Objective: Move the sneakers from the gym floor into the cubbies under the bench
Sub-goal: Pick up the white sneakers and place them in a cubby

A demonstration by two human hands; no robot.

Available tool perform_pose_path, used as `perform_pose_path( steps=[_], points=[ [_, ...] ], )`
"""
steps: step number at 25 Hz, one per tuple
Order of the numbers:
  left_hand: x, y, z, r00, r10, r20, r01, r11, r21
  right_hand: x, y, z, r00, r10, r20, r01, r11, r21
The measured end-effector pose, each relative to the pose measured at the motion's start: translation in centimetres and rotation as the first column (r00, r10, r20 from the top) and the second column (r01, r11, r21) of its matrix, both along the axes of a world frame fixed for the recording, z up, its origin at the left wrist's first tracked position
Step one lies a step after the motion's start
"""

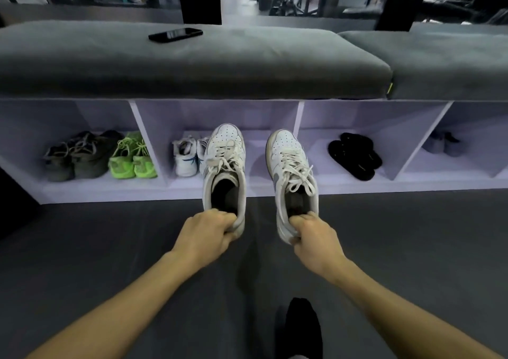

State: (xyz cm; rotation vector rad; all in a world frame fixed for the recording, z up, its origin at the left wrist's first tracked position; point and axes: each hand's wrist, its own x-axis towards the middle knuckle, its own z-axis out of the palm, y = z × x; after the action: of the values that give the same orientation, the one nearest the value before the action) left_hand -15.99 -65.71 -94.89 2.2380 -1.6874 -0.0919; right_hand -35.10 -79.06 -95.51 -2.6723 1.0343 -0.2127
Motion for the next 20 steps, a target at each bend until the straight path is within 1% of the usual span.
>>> perform_pose_path(
  steps=[5, 8, 13, 17, 20],
  points=[
    [4.6, -7.2, -2.2, 1.0, 0.006, -0.014, -0.005, 1.0, 0.03, 6.2, -6.7, -1.8, 0.999, 0.005, -0.045, -0.004, 1.0, 0.019],
    [8.4, -12.6, -4.0, 1.0, 0.022, 0.002, -0.022, 0.999, 0.034, 10.6, -12.0, -3.5, 0.998, 0.005, -0.059, -0.002, 0.999, 0.047],
    [14.2, -21.4, -6.7, 0.997, 0.06, 0.043, -0.063, 0.994, 0.093, 17.2, -20.0, -6.8, 0.997, 0.001, -0.076, 0.003, 0.999, 0.054],
    [17.6, -27.0, -10.6, 0.997, 0.071, 0.044, -0.076, 0.99, 0.117, 22.0, -25.2, -10.0, 0.998, -0.022, -0.054, 0.027, 0.995, 0.095],
    [19.2, -29.5, -13.2, 0.997, 0.081, 0.01, -0.082, 0.986, 0.147, 24.3, -27.5, -11.8, 0.998, -0.022, -0.061, 0.03, 0.991, 0.133]
  ],
)
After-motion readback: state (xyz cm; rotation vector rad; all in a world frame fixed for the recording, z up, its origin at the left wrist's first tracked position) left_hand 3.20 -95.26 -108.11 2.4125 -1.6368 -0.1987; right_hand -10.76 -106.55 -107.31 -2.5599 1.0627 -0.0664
